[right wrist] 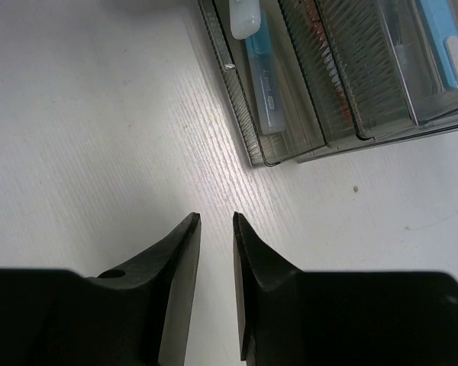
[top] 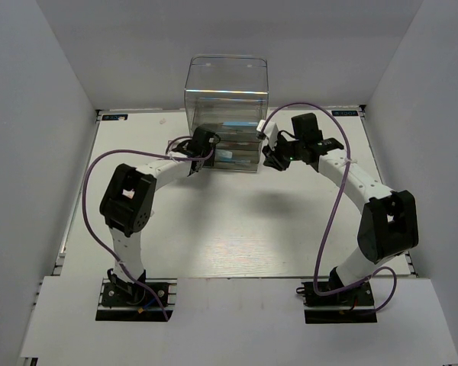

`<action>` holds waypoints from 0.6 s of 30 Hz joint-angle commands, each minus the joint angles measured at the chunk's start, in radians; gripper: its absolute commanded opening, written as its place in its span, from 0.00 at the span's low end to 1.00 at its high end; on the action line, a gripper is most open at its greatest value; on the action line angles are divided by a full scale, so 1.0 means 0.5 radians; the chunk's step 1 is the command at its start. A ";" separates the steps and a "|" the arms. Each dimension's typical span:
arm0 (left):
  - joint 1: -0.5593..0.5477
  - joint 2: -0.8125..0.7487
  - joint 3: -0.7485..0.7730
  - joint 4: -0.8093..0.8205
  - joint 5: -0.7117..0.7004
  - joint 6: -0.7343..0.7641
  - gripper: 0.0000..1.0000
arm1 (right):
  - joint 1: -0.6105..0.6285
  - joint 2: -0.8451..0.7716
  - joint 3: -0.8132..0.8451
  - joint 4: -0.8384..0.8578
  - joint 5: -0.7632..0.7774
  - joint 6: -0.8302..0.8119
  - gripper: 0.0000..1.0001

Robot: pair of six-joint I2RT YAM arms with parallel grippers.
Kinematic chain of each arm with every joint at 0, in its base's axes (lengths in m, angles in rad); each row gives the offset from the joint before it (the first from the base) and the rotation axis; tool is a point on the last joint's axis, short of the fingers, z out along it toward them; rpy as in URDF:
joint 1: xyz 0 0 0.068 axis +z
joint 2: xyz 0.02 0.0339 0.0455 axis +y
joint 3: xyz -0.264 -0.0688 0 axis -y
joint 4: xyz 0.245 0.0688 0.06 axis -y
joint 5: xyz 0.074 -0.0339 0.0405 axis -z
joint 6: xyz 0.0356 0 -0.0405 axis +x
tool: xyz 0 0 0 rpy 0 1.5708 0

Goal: Sort the stationery into containers
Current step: Place the pen in the drawer.

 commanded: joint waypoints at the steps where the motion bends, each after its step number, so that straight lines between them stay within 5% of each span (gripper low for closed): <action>1: -0.003 -0.014 0.069 -0.055 -0.003 -0.033 0.49 | -0.018 -0.056 -0.012 0.038 -0.069 0.025 0.30; 6: -0.003 -0.014 0.069 -0.012 0.019 -0.033 0.61 | -0.015 -0.046 -0.006 0.032 -0.078 0.016 0.33; 11: -0.003 -0.072 0.026 0.101 0.080 -0.014 0.62 | -0.018 -0.058 -0.009 -0.041 -0.161 -0.066 0.39; 14: -0.021 -0.137 -0.011 0.181 0.138 0.074 0.62 | -0.021 -0.052 -0.006 -0.069 -0.226 -0.112 0.52; 18: -0.039 -0.275 -0.063 0.206 0.197 0.298 0.62 | -0.018 -0.043 -0.012 -0.029 -0.262 -0.116 0.90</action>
